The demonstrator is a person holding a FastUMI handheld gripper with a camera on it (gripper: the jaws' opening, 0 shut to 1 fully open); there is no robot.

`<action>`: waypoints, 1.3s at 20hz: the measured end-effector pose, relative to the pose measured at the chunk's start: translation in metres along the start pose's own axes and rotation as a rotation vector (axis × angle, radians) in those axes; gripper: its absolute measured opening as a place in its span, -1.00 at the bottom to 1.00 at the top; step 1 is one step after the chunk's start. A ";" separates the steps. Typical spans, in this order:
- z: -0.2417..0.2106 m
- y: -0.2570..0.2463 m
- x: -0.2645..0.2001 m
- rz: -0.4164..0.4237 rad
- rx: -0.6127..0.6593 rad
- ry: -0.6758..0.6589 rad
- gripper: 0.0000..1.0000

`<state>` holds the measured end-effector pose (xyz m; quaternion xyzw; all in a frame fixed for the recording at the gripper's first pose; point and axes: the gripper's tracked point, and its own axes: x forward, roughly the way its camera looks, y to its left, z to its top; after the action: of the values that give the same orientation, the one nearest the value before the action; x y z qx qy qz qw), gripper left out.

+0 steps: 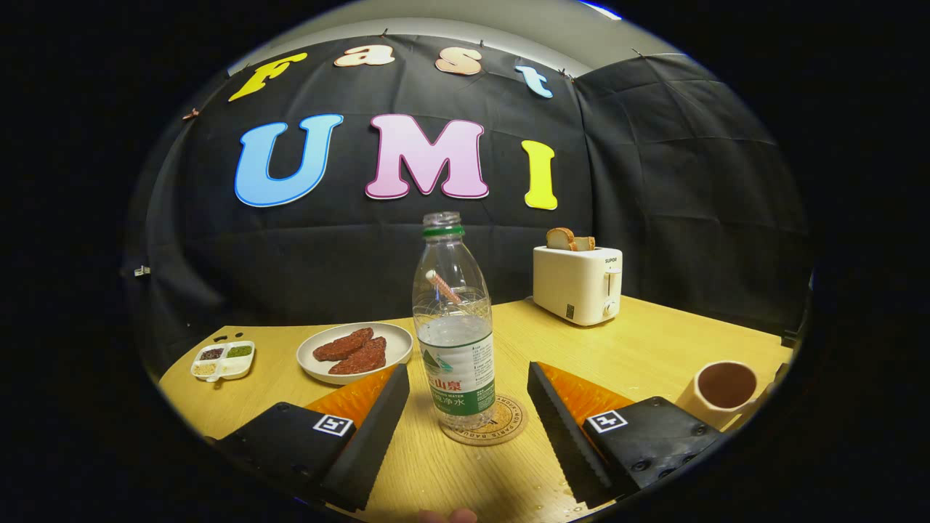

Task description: Take the bottle from table, then pour the juice into the cup, finally place the bottle on the coaster

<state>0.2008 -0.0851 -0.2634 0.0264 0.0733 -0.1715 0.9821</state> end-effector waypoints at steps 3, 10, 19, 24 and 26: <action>0.022 -0.007 -0.024 0.025 -0.013 -0.006 1.00; 0.081 -0.011 -0.074 0.104 -0.016 -0.033 1.00; 0.151 -0.002 -0.125 0.261 -0.004 -0.066 1.00; 0.172 -0.017 -0.146 0.312 0.003 -0.065 0.99; 0.179 -0.025 -0.150 0.321 0.005 -0.067 0.99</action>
<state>0.0765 -0.0721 -0.0638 0.0345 0.0350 -0.0135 0.9987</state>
